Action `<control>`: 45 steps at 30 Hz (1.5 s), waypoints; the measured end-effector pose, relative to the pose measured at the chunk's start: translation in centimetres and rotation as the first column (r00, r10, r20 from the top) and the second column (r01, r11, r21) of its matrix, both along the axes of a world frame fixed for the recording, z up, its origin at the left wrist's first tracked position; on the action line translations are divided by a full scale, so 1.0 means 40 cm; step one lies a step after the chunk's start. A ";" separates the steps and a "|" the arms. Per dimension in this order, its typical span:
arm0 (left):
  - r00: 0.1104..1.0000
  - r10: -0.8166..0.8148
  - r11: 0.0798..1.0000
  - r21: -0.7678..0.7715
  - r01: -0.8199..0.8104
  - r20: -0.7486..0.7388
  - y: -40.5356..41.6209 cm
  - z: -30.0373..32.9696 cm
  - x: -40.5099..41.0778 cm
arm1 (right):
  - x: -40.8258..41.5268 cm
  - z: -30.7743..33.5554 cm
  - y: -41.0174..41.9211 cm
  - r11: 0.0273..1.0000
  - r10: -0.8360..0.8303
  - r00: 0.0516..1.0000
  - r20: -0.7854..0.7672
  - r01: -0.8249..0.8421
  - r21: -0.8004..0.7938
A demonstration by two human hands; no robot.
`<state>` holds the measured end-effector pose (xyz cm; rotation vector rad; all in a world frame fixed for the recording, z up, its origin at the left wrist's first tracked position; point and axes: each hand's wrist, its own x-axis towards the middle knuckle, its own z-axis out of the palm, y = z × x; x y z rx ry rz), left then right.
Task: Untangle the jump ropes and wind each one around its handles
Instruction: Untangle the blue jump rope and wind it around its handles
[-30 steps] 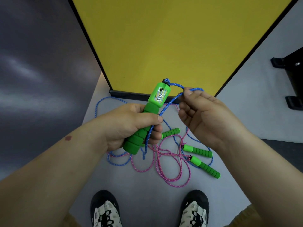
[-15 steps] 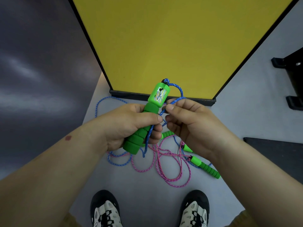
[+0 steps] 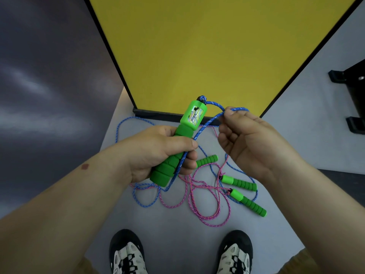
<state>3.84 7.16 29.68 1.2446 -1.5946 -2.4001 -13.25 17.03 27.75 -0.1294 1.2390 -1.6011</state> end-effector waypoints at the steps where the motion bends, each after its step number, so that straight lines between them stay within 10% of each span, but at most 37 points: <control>1: 1.000 0.001 1.000 0.001 -0.001 0.000 0.001 0.000 0.000 | 0.009 0.001 0.001 0.999 0.039 0.999 0.004 -0.039 -0.008; 9: 1.000 0.007 1.000 0.011 -0.007 -0.018 0.003 0.004 -0.001 | 0.076 0.000 0.009 0.958 0.286 0.952 -0.106 -0.287 0.005; 24: 1.000 -0.004 1.000 -0.001 0.004 -0.001 -0.004 -0.003 0.003 | -0.005 0.005 -0.002 0.996 -0.093 0.991 -0.099 0.094 0.007; 37: 1.000 0.020 1.000 0.001 -0.020 0.006 -0.001 0.002 0.000 | 0.079 -0.001 0.012 0.958 0.283 0.943 -0.176 -0.285 0.013; 45: 1.000 0.006 1.000 0.000 -0.006 0.005 -0.007 -0.005 0.006 | 0.044 -0.001 0.001 0.996 0.085 0.981 -0.177 -0.081 0.028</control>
